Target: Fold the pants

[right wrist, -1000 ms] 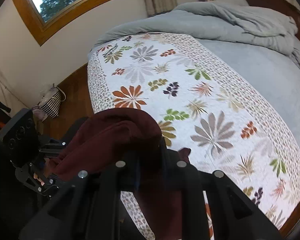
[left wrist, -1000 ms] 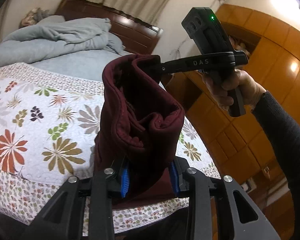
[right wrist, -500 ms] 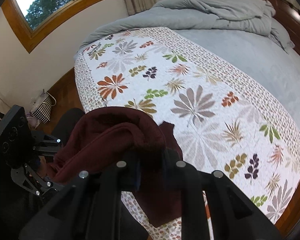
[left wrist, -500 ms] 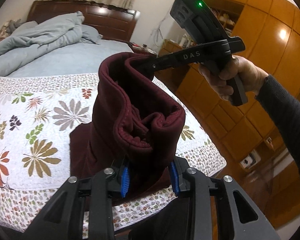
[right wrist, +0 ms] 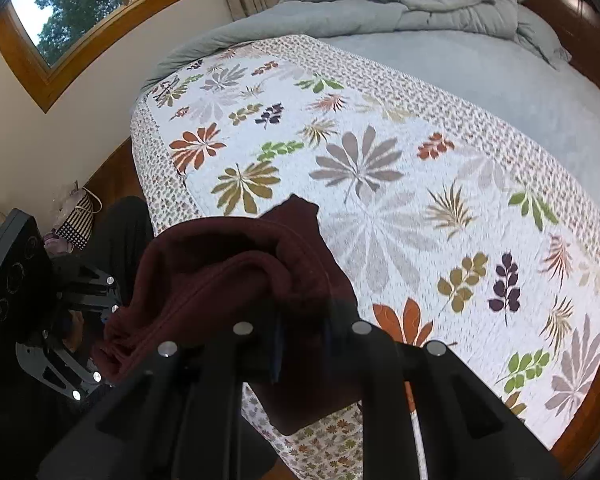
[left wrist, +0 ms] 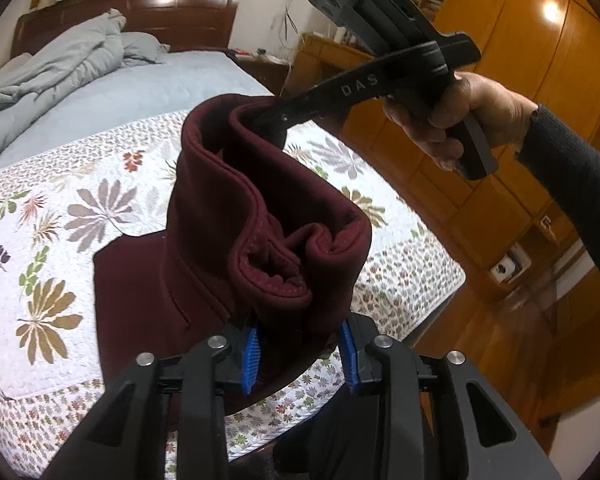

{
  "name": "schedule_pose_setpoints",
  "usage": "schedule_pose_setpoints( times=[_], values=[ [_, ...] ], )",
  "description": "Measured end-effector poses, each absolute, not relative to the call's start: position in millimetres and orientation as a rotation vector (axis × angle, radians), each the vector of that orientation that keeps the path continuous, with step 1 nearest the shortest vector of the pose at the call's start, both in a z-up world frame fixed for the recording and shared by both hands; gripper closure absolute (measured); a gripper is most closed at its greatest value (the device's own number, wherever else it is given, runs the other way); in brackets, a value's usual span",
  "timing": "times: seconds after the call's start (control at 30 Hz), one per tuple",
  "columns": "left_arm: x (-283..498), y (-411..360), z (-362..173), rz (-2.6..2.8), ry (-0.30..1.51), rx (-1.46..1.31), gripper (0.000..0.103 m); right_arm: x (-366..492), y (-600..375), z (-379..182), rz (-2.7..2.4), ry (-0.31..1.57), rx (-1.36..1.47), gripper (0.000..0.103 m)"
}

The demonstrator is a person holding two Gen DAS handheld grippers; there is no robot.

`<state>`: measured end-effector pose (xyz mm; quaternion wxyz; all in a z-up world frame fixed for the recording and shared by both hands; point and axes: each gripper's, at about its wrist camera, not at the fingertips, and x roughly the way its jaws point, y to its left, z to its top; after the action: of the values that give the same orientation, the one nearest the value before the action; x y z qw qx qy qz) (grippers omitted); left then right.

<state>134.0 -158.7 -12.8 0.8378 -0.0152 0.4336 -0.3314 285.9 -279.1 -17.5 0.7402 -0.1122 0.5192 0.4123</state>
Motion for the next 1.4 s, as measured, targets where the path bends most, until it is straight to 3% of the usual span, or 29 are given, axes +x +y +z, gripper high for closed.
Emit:
schedule_pose_setpoints(
  times=[1.4],
  values=[
    [142.9, -246.3, -109.5, -0.747, 1.131, 0.138, 0.070, 275.8, -376.8, -140.2, 0.884, 1.182, -0.103, 0.085]
  ],
)
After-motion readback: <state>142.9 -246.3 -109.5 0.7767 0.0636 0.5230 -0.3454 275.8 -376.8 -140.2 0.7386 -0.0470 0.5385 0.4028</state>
